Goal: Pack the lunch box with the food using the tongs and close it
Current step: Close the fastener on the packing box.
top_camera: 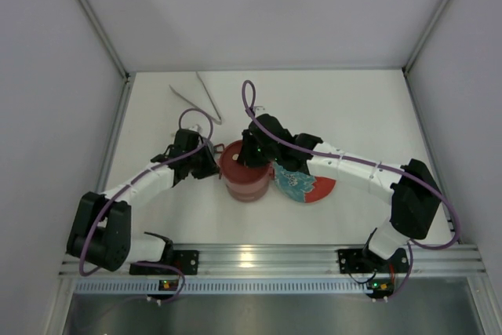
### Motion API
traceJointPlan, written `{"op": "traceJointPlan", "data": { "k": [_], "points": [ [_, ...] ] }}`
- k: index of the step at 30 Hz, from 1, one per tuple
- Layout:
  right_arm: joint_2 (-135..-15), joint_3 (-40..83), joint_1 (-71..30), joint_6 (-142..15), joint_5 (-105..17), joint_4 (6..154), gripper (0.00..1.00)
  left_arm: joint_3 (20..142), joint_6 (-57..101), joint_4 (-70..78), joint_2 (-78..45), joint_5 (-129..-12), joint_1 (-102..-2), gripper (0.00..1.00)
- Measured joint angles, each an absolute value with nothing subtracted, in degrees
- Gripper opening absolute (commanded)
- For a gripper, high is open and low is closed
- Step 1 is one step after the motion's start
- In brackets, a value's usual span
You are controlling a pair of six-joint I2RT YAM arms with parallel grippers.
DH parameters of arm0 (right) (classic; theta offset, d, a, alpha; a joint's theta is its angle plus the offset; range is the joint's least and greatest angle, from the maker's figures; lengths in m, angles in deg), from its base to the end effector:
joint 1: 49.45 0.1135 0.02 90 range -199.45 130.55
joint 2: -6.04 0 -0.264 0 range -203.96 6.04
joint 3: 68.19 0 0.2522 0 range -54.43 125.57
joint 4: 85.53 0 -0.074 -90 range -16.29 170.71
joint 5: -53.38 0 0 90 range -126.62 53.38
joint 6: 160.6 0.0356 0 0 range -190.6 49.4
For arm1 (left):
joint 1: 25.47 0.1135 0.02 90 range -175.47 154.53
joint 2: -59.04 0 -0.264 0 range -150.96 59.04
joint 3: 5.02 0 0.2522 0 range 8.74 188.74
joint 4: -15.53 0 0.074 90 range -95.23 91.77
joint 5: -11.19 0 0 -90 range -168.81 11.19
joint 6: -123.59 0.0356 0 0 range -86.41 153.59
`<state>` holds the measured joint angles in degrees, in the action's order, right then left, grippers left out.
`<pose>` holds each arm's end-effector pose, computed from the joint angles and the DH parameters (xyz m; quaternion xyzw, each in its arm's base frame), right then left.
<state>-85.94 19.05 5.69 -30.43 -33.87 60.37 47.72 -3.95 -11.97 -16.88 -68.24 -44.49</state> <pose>0.2105 0.2992 0.2878 -0.1072 0.8954 0.3045 0.3068 0.2405 -0.0898 0.1860 -0.1203 0.9305 -0.2351 0.2539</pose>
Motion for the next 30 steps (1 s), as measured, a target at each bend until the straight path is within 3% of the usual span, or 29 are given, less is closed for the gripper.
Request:
{"op": "traceJointPlan", "data": {
  "k": [15,22,30],
  "points": [
    [-84.91,17.34,5.69,-29.87,-33.39,61.77,0.04,47.57,-5.41,-11.93,-18.17,-71.89,-47.77,0.21],
    [-84.1,16.34,5.69,-29.6,-33.13,62.38,0.04,47.85,-6.02,-14.05,-14.8,-74.86,-48.6,0.27],
    [-82.73,15.29,5.69,-29.43,-31.89,61.99,0.06,50.41,-6.39,-17.0,-12.09,-79.69,-48.43,0.41]
  ]
}}
